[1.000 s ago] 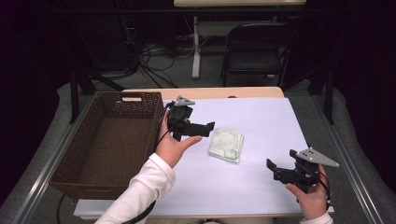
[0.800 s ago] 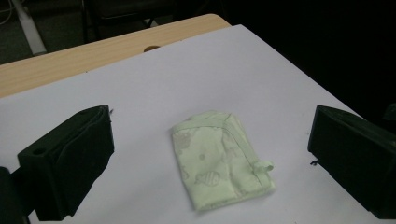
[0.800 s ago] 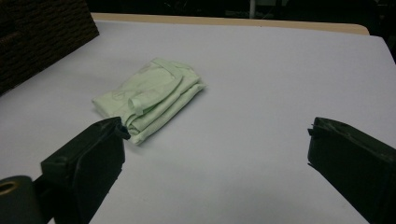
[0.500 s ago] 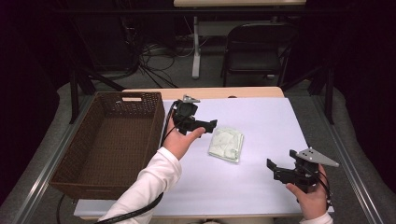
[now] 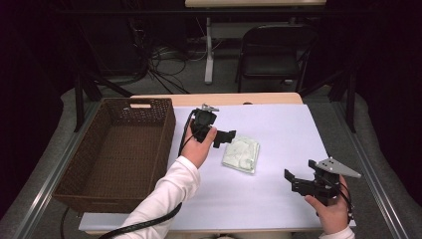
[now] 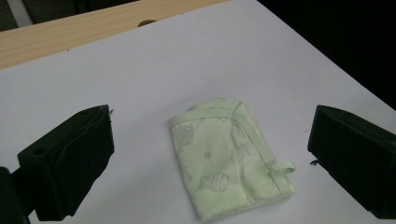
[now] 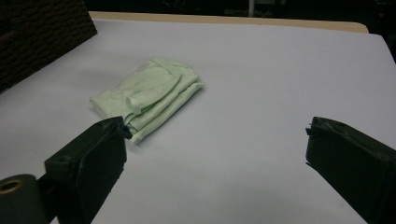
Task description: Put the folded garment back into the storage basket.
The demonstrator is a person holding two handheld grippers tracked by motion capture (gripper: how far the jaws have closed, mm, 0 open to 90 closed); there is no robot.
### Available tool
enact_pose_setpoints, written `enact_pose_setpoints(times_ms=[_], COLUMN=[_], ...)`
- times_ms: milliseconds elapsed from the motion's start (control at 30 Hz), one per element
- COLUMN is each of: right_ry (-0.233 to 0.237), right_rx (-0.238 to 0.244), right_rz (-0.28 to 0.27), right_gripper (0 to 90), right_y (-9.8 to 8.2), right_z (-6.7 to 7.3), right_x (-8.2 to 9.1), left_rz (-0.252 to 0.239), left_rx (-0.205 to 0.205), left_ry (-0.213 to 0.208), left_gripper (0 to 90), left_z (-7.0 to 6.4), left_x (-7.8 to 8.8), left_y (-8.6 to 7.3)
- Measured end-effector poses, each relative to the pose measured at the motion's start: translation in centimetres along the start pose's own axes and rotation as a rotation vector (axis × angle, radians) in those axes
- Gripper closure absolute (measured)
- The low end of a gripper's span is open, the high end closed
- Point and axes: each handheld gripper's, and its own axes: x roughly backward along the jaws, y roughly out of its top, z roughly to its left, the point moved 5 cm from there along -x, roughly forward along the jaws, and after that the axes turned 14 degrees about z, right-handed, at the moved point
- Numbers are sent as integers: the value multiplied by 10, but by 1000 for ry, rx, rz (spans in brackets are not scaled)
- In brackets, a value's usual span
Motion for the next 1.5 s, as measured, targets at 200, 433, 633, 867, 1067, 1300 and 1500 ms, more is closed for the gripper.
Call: enact_pose_setpoints(times_ms=[200,433,633,867,1067,1300,1500], right_ry=[-5,-10,-7,-8,5,1,8], right_rx=[6,16,18,33,31,44,45], right_rz=[4,4,11,13,5,17,21], right_gripper=[51,51,51,44,39,37,36], right_y=[0,0,0,0,0,-1,-1], right_z=[0,0,0,1,1,1,2], right_x=[-1,-2,-3,-4,-3,-4,-5], left_rz=[10,15,40,52,75,93,112], left_rx=[18,49,78,102,123,132,137], left_ry=[-15,-37,-52,-59,-62,-63,-56], left_gripper=[5,5,5,5,5,7,42], left_z=[0,2,6,10,15,20,23], left_x=[-8,-23,-35,-48,-60,-71,-79], left_y=[2,6,7,7,6,2,0])
